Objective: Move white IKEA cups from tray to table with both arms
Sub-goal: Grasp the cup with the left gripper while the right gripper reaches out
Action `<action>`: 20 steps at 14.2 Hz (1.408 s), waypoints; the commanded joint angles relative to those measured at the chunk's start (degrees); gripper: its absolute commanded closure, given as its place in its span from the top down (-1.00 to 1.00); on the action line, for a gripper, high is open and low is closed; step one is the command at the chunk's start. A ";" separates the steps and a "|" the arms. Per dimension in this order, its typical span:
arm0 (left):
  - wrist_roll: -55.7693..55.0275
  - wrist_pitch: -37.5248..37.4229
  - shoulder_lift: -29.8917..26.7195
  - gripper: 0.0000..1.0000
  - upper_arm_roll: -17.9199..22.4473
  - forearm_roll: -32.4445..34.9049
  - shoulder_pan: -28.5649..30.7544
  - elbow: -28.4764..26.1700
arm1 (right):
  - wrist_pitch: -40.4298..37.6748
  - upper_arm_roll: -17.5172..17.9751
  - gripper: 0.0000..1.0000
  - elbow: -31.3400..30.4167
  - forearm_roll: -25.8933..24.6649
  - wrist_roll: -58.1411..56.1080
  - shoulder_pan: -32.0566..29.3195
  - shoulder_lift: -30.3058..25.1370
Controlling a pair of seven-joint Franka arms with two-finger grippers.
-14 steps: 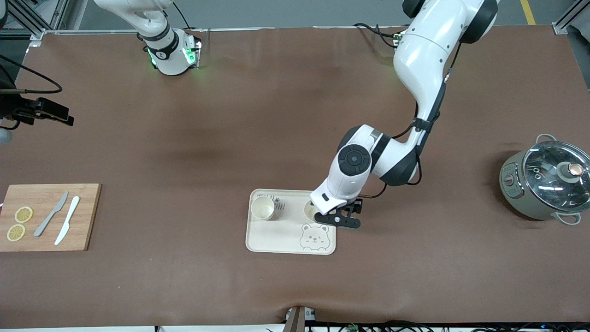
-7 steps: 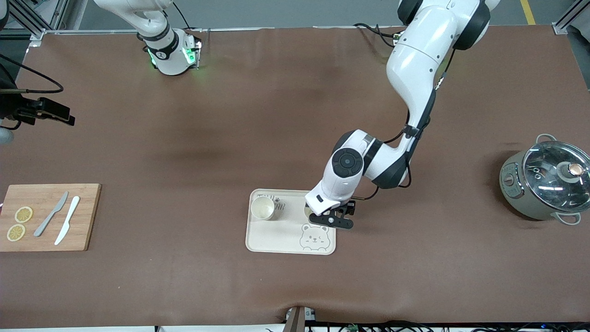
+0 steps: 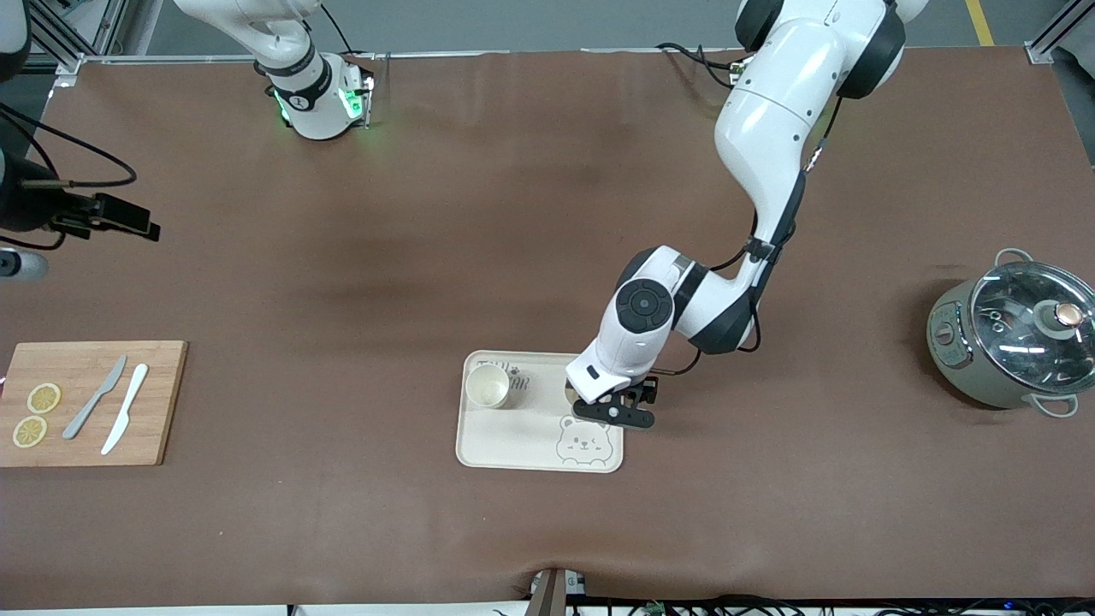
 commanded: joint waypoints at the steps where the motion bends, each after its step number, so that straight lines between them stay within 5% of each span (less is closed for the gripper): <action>1: -1.36 0.34 0.88 0.78 0.76 0.12 -0.63 1.75 | 1.64 0.12 1.00 0.47 2.18 3.20 1.09 3.17; 2: -1.62 0.34 0.88 0.41 0.76 0.12 -0.72 1.75 | 2.96 0.12 1.00 0.47 2.27 3.38 1.44 4.32; 4: -3.37 0.34 0.88 -0.99 0.76 0.12 -0.72 1.75 | 5.25 0.12 1.00 0.47 2.18 3.73 2.32 6.69; 7: -2.94 0.95 0.97 -1.00 0.59 0.12 -0.55 1.66 | 7.62 0.12 1.00 0.56 2.44 13.10 4.16 9.24; 12: -3.12 1.13 1.32 -1.00 0.50 0.12 -0.63 1.75 | 11.66 0.12 1.00 0.91 9.82 22.78 4.78 14.25; 20: -3.29 -0.88 -4.20 -1.00 0.32 -1.38 0.33 -0.70 | 19.75 0.12 1.00 1.26 9.74 37.82 11.72 20.85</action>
